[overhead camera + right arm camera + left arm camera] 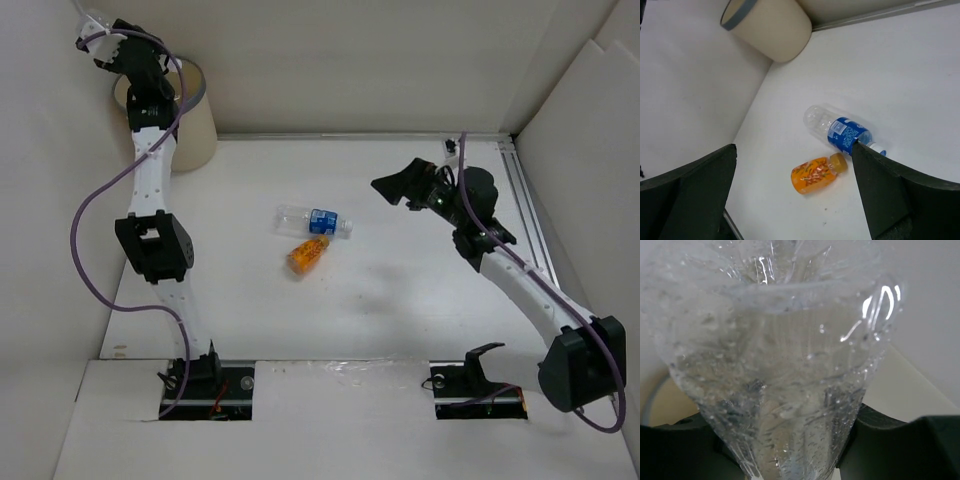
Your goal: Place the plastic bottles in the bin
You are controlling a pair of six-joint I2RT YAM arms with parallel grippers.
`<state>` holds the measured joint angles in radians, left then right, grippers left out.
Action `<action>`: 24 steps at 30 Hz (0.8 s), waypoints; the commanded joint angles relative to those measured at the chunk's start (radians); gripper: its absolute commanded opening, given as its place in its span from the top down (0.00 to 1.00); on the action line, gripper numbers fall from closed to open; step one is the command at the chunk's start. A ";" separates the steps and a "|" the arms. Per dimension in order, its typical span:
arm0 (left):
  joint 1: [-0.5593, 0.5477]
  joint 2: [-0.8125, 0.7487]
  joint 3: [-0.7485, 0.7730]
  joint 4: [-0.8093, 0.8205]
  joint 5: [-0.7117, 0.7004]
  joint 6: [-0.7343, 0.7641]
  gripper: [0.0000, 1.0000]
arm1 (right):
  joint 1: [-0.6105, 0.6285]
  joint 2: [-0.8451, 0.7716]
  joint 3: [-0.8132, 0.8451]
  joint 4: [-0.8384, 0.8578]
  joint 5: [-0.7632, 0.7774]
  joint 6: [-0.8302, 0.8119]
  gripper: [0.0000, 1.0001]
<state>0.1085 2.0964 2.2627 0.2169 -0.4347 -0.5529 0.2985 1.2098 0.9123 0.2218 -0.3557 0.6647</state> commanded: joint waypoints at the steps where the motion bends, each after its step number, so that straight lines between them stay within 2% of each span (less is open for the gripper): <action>1: 0.008 0.025 0.021 0.134 -0.191 0.094 1.00 | 0.045 -0.003 0.003 0.033 0.040 -0.056 0.00; 5: 0.034 0.073 0.011 0.151 -0.220 0.094 1.00 | 0.065 -0.003 0.003 0.033 0.040 -0.095 0.00; 6: 0.048 0.095 0.011 0.171 -0.188 0.094 0.98 | 0.074 -0.003 -0.009 0.033 0.066 -0.108 0.00; 7: 0.060 0.106 0.023 0.171 -0.174 0.094 0.90 | 0.086 -0.003 -0.009 0.033 0.102 -0.143 0.00; 8: 0.060 0.117 0.023 0.171 -0.174 0.094 0.78 | 0.087 -0.003 -0.009 0.033 0.103 -0.163 0.00; 9: 0.060 0.137 0.035 0.200 -0.153 0.094 0.38 | 0.096 0.020 -0.009 0.033 0.103 -0.178 0.00; 10: 0.069 0.148 0.050 0.200 -0.115 0.094 0.23 | 0.096 0.031 -0.009 0.033 0.103 -0.192 0.00; 11: 0.080 0.148 0.051 0.211 -0.086 0.094 0.04 | 0.096 0.043 0.002 0.033 0.103 -0.214 0.00; 12: 0.080 0.163 0.061 0.222 -0.064 0.081 0.00 | 0.096 0.065 0.002 0.033 0.083 -0.223 0.00; 17: 0.114 0.195 0.135 0.223 0.089 0.051 0.00 | 0.143 0.146 0.060 -0.005 0.076 -0.296 0.00; 21: 0.114 0.169 0.191 0.202 0.218 0.027 0.00 | 0.166 0.255 0.166 -0.100 0.109 -0.429 0.00; 24: 0.090 0.117 0.222 0.122 0.305 0.040 0.00 | 0.166 0.377 0.293 -0.173 0.109 -0.523 0.00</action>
<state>0.2264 2.3360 2.4172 0.3355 -0.2668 -0.5095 0.4606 1.5249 1.0885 0.0944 -0.2703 0.2825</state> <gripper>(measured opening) 0.997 0.999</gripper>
